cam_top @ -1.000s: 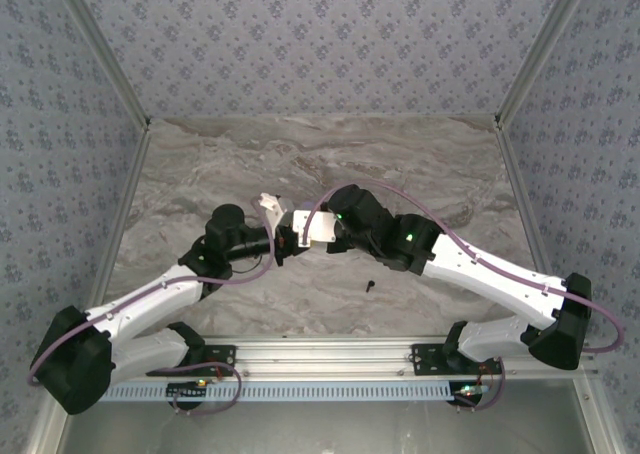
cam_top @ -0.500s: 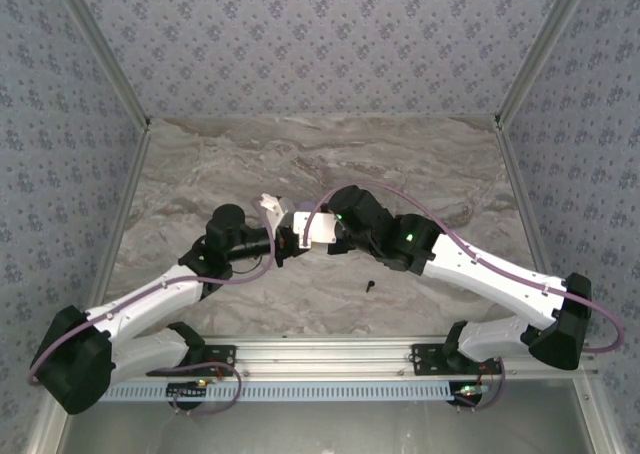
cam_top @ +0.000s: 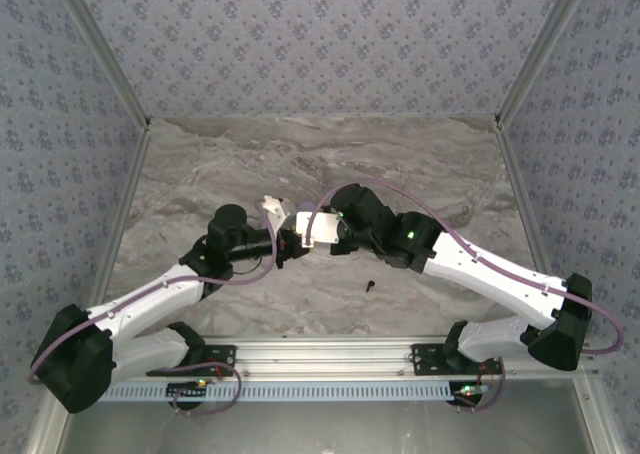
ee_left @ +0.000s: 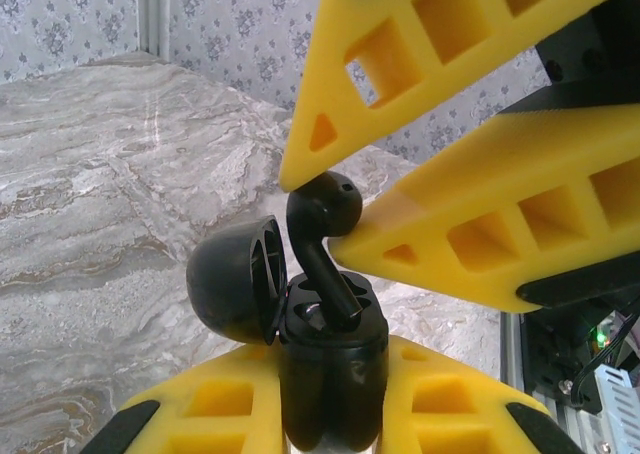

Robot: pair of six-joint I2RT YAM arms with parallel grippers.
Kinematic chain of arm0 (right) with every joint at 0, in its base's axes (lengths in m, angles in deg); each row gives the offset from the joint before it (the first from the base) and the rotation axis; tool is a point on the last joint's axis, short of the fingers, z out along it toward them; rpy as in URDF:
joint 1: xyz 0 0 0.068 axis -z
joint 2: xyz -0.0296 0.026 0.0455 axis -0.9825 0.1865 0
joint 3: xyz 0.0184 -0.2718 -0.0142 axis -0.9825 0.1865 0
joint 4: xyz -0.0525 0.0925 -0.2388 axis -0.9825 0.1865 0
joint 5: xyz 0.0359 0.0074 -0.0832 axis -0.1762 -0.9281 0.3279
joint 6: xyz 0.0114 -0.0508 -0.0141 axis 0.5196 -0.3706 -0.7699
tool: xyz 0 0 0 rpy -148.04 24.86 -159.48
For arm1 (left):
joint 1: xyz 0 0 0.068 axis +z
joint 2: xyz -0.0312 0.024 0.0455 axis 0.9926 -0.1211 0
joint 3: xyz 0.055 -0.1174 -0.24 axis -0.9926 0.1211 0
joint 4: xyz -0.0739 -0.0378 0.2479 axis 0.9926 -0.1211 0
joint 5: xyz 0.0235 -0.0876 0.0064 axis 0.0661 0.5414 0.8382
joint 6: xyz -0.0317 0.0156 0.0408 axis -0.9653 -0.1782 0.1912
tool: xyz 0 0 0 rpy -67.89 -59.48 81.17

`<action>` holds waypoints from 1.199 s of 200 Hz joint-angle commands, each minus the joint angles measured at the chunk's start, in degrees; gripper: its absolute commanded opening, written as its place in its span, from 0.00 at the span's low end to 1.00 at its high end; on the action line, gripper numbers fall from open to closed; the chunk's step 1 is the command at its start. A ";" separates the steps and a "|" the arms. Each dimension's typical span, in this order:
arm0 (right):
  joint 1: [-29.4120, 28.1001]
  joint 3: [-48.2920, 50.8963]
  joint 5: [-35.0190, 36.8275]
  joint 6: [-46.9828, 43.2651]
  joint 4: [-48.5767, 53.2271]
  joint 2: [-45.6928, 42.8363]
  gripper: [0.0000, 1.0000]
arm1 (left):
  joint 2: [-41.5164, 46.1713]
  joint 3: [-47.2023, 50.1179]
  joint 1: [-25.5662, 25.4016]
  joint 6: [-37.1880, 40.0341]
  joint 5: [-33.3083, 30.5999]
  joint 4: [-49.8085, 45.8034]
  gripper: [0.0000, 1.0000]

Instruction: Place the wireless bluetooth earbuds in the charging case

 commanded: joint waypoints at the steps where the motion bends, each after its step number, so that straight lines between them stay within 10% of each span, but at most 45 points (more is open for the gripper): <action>1: -0.08 -1.37 -3.43 1.76 3.40 -0.10 0.24 | -0.29 -2.61 -0.23 1.34 0.17 1.65 0.00; 240: 1.15 -3.60 -7.48 5.34 5.79 3.46 0.24 | -0.64 -3.32 -0.38 1.69 0.14 1.48 0.00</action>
